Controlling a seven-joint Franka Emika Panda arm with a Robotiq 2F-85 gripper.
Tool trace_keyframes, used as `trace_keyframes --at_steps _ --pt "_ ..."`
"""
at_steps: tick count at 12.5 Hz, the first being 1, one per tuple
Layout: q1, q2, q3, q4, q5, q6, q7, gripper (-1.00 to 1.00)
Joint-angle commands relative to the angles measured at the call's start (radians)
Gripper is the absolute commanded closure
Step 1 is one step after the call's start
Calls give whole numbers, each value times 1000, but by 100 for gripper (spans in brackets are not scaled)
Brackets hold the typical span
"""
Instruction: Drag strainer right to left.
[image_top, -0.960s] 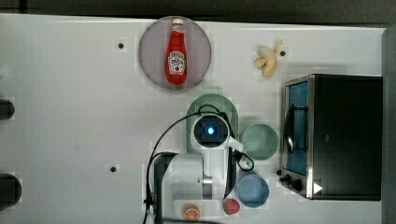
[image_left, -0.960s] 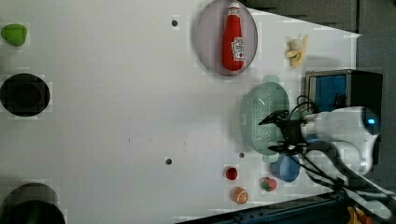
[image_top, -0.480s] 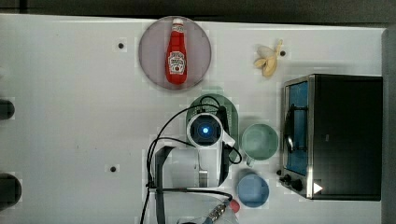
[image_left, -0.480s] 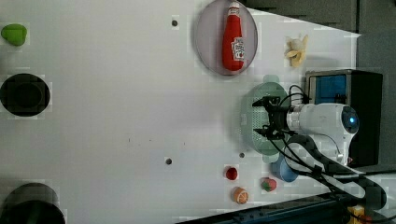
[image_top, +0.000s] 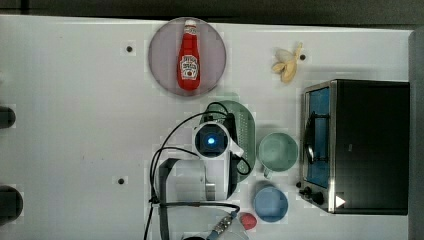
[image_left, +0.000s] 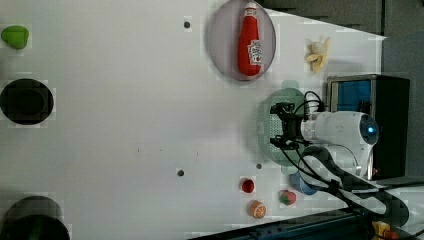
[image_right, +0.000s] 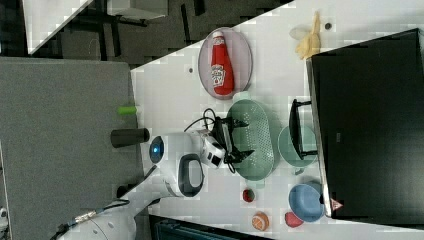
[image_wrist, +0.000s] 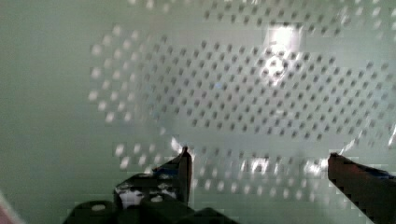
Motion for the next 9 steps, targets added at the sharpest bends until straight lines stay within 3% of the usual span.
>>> trace_keyframes --at_steps 1,9 --pt "54 6 30 2 1 6 55 -100" --pt "186 29 33 51 149 -79 104 -100"
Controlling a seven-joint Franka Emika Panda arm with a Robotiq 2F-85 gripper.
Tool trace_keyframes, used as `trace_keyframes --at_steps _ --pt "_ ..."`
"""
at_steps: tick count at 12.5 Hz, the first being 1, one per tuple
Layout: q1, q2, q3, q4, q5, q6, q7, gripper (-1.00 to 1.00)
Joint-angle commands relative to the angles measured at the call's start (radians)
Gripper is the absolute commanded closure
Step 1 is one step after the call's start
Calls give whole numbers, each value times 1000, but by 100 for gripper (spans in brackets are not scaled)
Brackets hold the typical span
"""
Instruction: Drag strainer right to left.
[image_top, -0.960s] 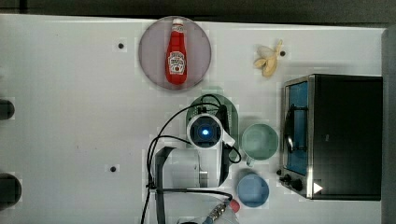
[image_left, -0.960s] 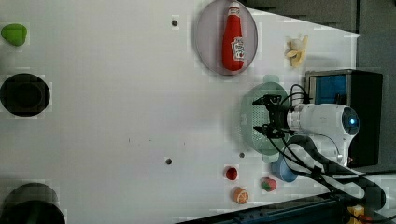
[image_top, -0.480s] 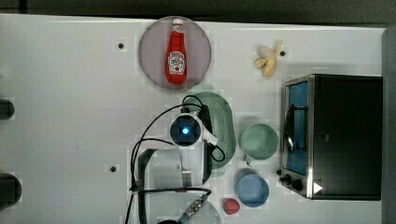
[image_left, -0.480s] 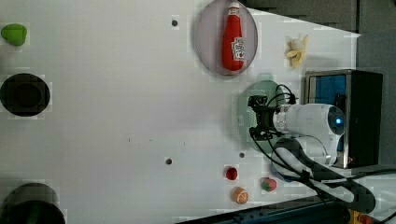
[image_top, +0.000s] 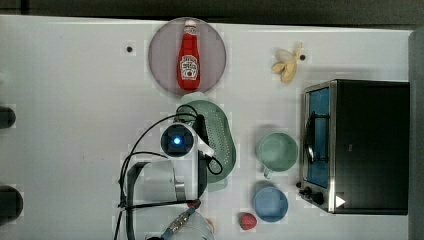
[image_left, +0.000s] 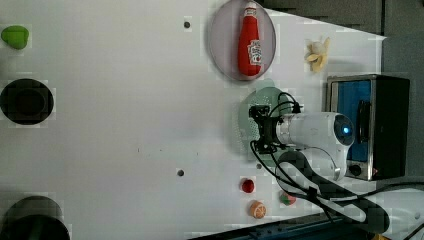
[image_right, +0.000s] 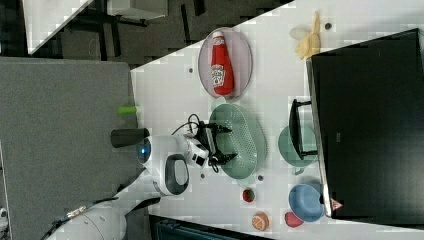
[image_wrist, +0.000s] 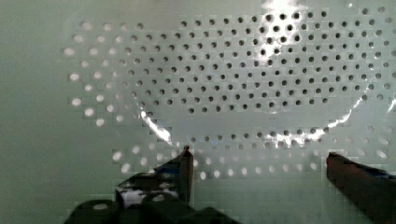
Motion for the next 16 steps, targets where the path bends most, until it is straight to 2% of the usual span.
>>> trace_keyframes --at_steps 1,7,14,16 --pt "52 5 16 39 58 -59 127 -100" --pt "182 65 23 138 79 -82 364 -100" --pt "300 138 38 273 86 -123 471 -100" --pt "326 163 42 315 119 -136 475 -100"
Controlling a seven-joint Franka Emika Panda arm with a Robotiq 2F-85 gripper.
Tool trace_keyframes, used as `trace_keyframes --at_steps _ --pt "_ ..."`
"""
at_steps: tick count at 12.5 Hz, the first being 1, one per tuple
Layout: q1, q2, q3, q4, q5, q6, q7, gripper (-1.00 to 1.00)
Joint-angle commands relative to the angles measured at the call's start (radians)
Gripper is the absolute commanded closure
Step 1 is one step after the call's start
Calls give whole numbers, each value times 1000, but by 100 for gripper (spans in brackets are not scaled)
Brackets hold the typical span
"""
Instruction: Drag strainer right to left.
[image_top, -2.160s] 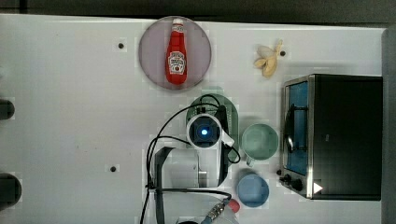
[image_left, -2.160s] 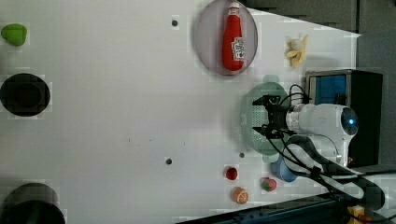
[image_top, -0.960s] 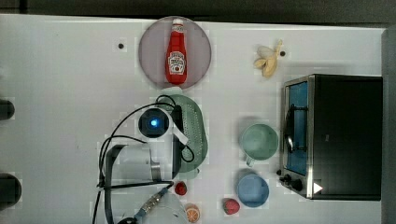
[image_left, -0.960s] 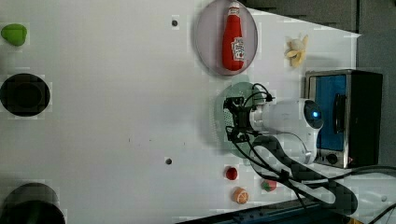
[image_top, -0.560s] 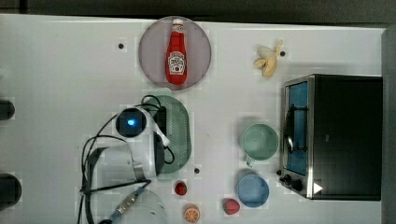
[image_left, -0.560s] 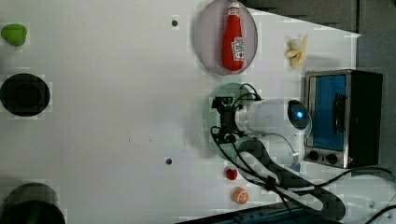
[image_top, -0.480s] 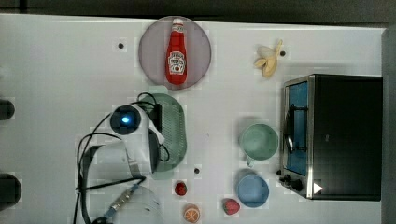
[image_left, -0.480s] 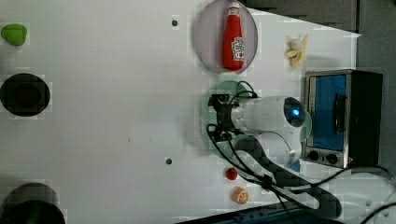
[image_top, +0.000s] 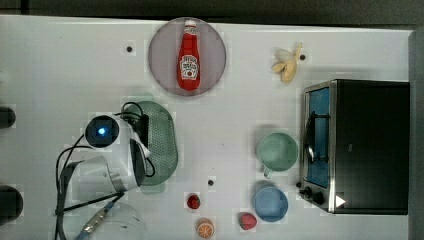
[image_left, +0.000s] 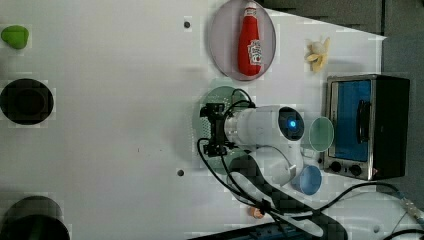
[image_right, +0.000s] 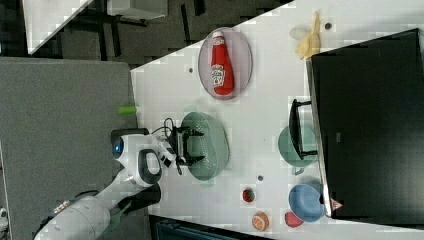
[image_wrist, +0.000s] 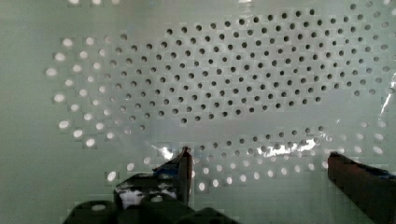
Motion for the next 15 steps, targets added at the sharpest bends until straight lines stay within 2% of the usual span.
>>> trace_keyframes --at_steps 1,6,11,15 --pt "59 50 22 107 21 -34 82 -100" --pt "118 100 22 191 82 -40 87 -100" --pt "172 141 22 260 85 -39 208 -100" --pt "206 183 22 325 86 -36 212 -100"
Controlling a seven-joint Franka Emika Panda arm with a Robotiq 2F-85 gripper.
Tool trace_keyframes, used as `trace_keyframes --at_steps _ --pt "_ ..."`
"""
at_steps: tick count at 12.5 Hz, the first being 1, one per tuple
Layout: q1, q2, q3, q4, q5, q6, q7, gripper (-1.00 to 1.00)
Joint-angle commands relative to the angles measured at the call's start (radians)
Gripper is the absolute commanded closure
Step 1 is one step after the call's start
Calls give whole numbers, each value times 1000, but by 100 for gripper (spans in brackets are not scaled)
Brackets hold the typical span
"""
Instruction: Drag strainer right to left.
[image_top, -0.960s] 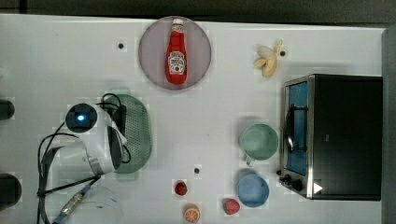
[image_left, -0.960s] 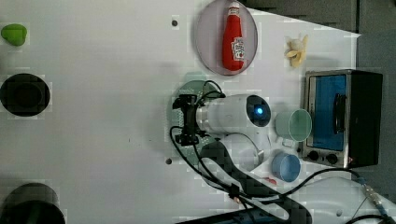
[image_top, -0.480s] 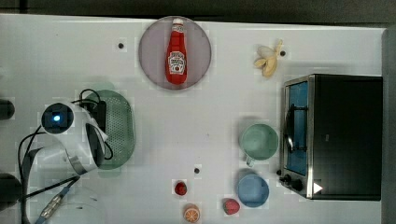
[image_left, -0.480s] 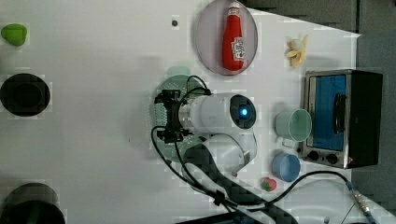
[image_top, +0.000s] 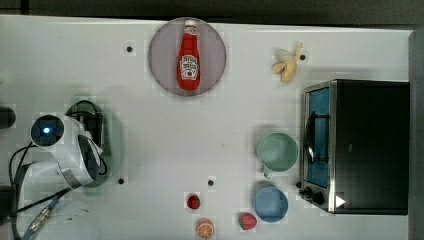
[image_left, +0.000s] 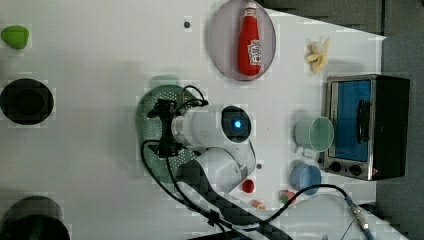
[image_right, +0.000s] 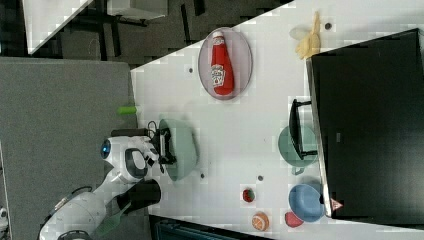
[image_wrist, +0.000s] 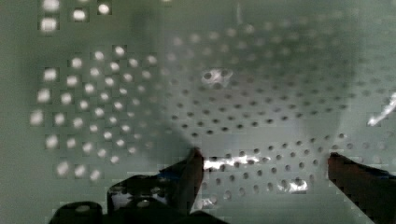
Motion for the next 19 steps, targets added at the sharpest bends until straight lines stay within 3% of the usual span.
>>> trace_keyframes --at_steps 1,6,9,13,19 --pt "18 12 31 61 30 0 68 -100" --pt "29 -56 -21 70 17 -52 -19 -100" --pt "23 -231 -116 69 17 -261 -284 -100" --pt "0 -514 -346 73 -12 -544 -689 -100" --pt "-16 -834 -670 100 -316 -908 -1132 -100"
